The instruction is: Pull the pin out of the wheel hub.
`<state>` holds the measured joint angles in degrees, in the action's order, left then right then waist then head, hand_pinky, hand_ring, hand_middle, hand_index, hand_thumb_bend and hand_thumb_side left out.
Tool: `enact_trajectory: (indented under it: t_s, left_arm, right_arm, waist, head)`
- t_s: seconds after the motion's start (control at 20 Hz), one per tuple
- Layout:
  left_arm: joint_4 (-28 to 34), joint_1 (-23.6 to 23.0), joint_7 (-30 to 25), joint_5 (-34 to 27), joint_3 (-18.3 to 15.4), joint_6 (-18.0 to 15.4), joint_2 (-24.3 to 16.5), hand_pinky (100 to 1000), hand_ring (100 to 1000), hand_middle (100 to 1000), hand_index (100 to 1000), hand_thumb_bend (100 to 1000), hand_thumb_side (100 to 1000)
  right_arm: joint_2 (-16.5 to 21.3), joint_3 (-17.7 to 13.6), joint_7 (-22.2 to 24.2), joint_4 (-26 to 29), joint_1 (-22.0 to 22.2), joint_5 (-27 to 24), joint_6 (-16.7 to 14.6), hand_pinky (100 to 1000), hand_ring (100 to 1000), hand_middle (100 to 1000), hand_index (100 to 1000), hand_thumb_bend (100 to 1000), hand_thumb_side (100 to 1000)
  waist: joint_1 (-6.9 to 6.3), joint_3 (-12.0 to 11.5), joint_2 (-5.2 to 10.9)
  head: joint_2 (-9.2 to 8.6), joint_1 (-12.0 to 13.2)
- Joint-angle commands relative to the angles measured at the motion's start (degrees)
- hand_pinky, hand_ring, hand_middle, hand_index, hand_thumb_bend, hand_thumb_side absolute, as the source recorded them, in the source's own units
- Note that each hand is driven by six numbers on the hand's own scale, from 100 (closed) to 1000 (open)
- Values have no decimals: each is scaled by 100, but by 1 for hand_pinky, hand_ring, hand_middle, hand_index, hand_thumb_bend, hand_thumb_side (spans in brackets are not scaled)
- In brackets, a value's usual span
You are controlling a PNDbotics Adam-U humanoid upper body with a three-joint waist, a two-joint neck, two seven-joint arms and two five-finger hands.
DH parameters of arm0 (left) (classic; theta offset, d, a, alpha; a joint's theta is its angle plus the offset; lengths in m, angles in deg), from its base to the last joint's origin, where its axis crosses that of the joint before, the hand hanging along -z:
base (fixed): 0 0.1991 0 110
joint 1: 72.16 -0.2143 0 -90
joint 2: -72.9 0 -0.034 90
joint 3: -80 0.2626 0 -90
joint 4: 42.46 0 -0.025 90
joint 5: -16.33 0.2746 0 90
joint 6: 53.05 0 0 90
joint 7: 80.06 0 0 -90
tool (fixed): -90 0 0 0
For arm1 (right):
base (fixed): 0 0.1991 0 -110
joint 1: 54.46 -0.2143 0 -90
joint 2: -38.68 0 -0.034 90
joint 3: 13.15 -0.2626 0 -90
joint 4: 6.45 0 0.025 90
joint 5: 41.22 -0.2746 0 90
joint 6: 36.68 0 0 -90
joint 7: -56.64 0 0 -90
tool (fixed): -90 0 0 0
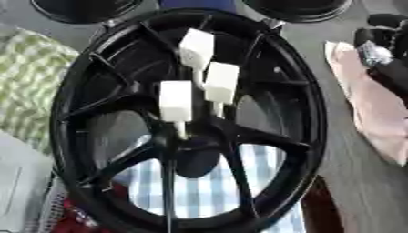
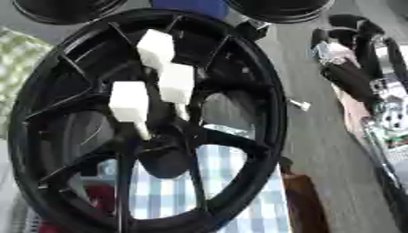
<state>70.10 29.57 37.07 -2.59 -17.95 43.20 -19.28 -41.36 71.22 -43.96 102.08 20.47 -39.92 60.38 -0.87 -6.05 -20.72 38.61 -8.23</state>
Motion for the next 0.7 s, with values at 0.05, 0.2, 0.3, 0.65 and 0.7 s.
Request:
enact_trajectory:
  t_s: [0.05, 0.2, 0.3, 0.65, 0.7]
  left_arm:
    - [51, 26, -23, 3, -18, -6, -85, 650, 677, 612, 733, 537, 638]
    - [50, 24, -22, 4, -20, -9, -81, 650, 677, 612, 733, 537, 638]
    - [47, 14, -23, 7, -21, -9, -84, 650, 676, 612, 733, 536, 638]
    - [43, -9, -25, 18, -24, -8, -119, 650, 676, 612, 733, 535, 639]
    - [43, -13, -27, 21, -23, -7, -128, 650, 676, 612, 733, 535, 639]
  right_arm:
    - [88, -27, 15, 49, -35, 46, -13, 911, 813, 789, 790, 233, 412]
    - [101, -28, 17, 52, -37, 43, -18, 911, 813, 789, 790, 233, 410]
    - [128, -34, 20, 59, -38, 45, -23, 911, 814, 790, 791, 243, 402]
    - [454, -12, 132, 143, -50, 92, -41, 911, 816, 791, 793, 255, 394]
    - [560, 3, 165, 164, -64, 91, -44, 912, 816, 791, 793, 256, 392]
  waist:
    - [-78, 3, 124]
    - [-84, 2, 139]
    - [-85, 0, 149]
    - [-67, 2, 168]
    - [-59, 3, 170]
  head:
    - [-98, -16]
    - [-77, -11]
    - [-46, -18]
    - [121, 8]
    - [130, 11]
